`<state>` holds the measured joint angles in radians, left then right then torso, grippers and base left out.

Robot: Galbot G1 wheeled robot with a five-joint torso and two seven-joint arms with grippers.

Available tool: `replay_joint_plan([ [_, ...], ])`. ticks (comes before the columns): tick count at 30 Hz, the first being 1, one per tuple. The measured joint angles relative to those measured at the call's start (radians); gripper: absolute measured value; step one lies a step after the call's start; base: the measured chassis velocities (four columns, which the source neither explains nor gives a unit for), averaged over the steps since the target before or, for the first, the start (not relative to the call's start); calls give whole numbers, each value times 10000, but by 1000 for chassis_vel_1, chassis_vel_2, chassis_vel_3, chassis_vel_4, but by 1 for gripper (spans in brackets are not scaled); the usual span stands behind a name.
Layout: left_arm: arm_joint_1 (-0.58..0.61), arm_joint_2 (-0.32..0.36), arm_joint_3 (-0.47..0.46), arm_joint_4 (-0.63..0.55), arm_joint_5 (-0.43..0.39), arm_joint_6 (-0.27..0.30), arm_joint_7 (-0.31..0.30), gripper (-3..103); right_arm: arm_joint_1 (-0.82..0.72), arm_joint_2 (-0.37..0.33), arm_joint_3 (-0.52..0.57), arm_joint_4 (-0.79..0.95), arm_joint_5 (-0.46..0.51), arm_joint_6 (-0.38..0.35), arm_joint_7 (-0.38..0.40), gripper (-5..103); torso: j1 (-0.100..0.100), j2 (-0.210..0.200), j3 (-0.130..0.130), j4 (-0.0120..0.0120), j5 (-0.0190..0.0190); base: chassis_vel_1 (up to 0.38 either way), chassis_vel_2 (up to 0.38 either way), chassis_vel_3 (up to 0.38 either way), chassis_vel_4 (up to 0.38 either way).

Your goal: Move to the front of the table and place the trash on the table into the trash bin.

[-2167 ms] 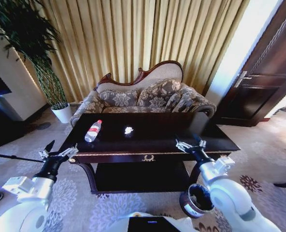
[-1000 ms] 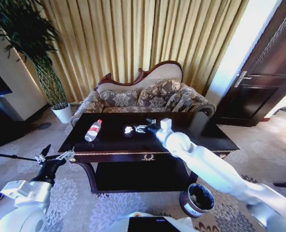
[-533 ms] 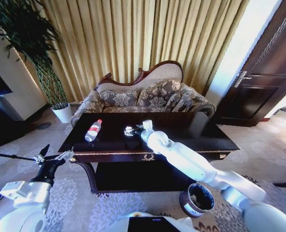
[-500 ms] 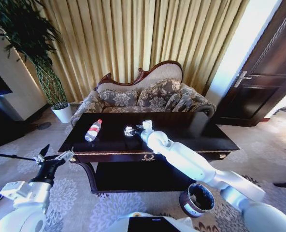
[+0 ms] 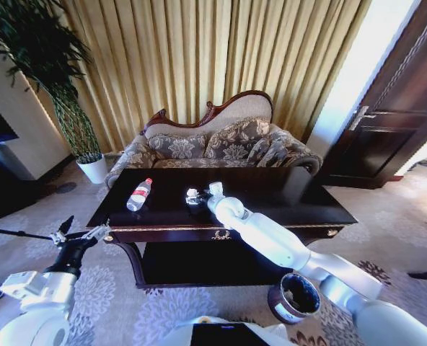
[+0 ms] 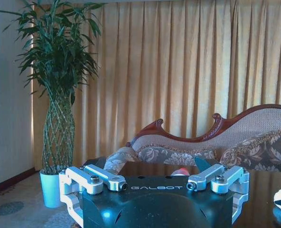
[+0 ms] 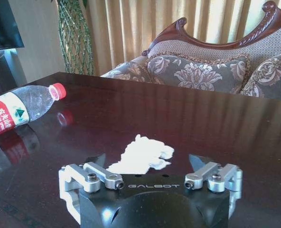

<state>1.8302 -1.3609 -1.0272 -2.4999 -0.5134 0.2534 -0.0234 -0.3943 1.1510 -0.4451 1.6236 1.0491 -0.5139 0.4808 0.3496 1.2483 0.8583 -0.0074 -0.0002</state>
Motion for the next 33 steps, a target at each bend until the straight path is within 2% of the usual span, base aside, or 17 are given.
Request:
replay_joint_plan([
  [1, -1, 0, -10, 0, -2, -1, 0, 100, 4, 11, -10, -9, -6, 1, 0, 96, 0, 0, 0, 0, 0, 0, 0, 0, 0],
  [2, -2, 1, -59, 0, -27, -4, 0, 100, 8, 39, -38, -58, -80, 3, -5, 86, 0, 0, 0, 0, 0, 0, 0, 0, 0],
  [4, -1, -1, -76, 0, -40, -5, 0, 100, 7, 40, -42, -78, -107, 4, -6, 86, 0, 0, 0, -1, 0, 0, 0, 0, 0],
  [6, 6, -23, -85, 0, -51, -6, 1, 100, -8, 30, -44, -91, -142, 9, -11, 76, 0, 0, 0, -1, 0, 0, 0, 0, 0],
  [7, 7, -32, -84, 0, -51, -5, 2, 100, -16, 17, -44, -91, -149, 12, -12, 76, 0, 0, 0, -1, 0, 0, 0, 0, 0],
  [8, 8, -43, -66, 0, -52, -6, 2, 100, -34, -5, -44, -92, -164, 17, -15, 65, 0, 0, 0, -1, 0, 0, 0, 0, 0],
  [12, -14, -40, -32, 0, -50, -6, 4, 100, -55, -63, -28, -87, -179, 28, -17, 59, 0, 0, 0, -1, 0, 0, 0, 0, 0],
  [13, -26, -23, -23, 0, -50, -6, 5, 100, -62, -108, -22, -63, -182, 35, -17, 48, 0, 0, 0, -1, 1, 0, 0, 0, 0],
  [14, -26, -23, -23, 0, -50, -6, 5, 100, -62, -108, -22, -63, -182, 35, -17, 48, 0, 0, 0, -1, 1, 0, 0, 0, 0],
  [16, -31, -12, -20, 0, -50, -7, 6, 100, -71, -165, 2, -10, -183, 46, -17, 37, 0, 0, 0, -2, 1, 0, 0, 0, 0],
  [18, -30, -12, -20, 0, -50, -9, 6, 100, -73, -186, 15, 2, -184, 51, -18, 37, 0, 0, 0, -1, 1, 0, 0, 0, 0],
  [20, -25, -12, -20, 0, -49, -16, 6, 100, -78, -239, 36, 61, -183, 59, -18, 27, 0, 0, 0, -1, 1, 0, 0, 0, 0],
  [21, -21, -12, -20, 0, -49, -18, 6, 100, -79, -270, 48, 92, -180, 62, -18, 27, 0, 0, 0, -1, 1, 0, 0, 0, 0],
  [22, -14, -13, -20, 0, -48, -23, 6, 100, -80, -335, 61, 156, -170, 65, -17, 16, 0, 0, 0, -1, 0, 0, 0, 0, 0],
  [24, -12, -13, -20, 0, -48, -27, 7, 100, -81, -388, 66, 202, -161, 68, -15, 16, 0, 0, 0, -1, 1, 0, 0, 0, 0],
  [26, -15, -18, -6, 0, -48, -42, 7, 100, -112, -520, 150, 360, -127, 73, 30, 2, 0, 0, 0, -1, 1, 0, 0, 0, 0],
  [33, -58, 17, -1, 0, -164, -46, -2, 100, -501, -1157, 1028, 1383, 159, 386, 487, 0, 0, 0, 0, 0, 2, 0, 0, 0, 0],
])
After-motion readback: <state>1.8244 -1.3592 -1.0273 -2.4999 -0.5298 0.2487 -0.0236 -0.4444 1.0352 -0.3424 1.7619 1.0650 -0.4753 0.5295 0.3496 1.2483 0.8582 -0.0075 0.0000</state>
